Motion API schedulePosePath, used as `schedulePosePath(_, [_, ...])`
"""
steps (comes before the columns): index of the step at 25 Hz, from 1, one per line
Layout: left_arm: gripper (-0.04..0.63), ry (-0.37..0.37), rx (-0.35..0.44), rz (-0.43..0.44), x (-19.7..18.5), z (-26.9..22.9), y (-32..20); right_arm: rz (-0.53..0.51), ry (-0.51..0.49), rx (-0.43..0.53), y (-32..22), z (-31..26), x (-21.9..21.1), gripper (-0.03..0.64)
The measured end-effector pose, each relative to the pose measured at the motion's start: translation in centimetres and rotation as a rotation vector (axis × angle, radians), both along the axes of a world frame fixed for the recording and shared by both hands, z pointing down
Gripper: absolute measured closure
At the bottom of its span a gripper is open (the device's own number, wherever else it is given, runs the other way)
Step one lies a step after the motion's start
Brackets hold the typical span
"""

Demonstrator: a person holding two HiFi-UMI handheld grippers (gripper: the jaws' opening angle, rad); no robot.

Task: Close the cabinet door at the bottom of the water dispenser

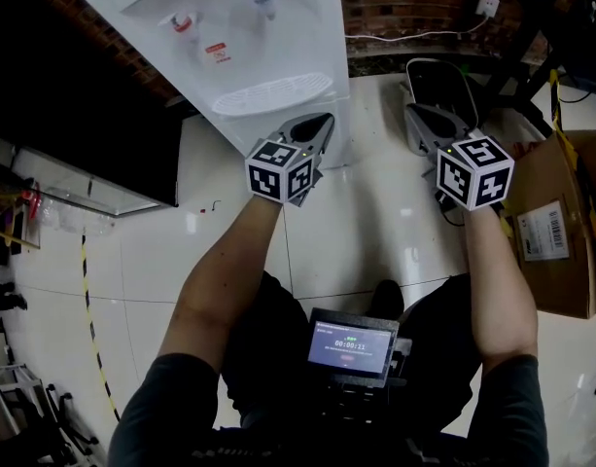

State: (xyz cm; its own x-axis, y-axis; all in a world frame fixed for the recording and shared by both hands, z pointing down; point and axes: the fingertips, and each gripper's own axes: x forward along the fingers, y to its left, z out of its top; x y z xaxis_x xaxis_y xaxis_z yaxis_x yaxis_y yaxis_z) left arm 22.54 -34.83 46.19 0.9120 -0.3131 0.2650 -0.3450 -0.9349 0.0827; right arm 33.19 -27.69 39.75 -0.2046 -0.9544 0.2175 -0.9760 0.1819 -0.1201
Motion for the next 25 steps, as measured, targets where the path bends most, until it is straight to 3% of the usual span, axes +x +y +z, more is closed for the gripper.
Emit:
schedulePosePath(5, [0.563,0.007,0.059,-0.014,-2.5,-3.7,2.1,-0.024,0.007,0.002,0.1,-0.7,-2.6,0.617])
schedulePosePath(9, [0.563,0.011,0.131,-0.08,-5.9,-6.9,3.2,-0.073,0.025,0.022,0.9,-2.0,-5.7,0.617])
schedulePosePath(14, [0.563,0.075,0.104,-0.181,-12.1,-10.6,4.2,-0.109,0.037,0.023,2.2,-2.8,-9.1,0.617])
schedulePosePath(20, [0.563,0.166,0.137,-0.273,-20.3,-15.2,6.3,-0.155,0.042,0.058,3.8,-5.5,-13.1,0.617])
schedulePosePath(25, [0.563,0.14,0.1,-0.344,-25.8,-15.3,7.3,-0.221,0.141,0.09,5.8,-7.0,-16.9,0.617])
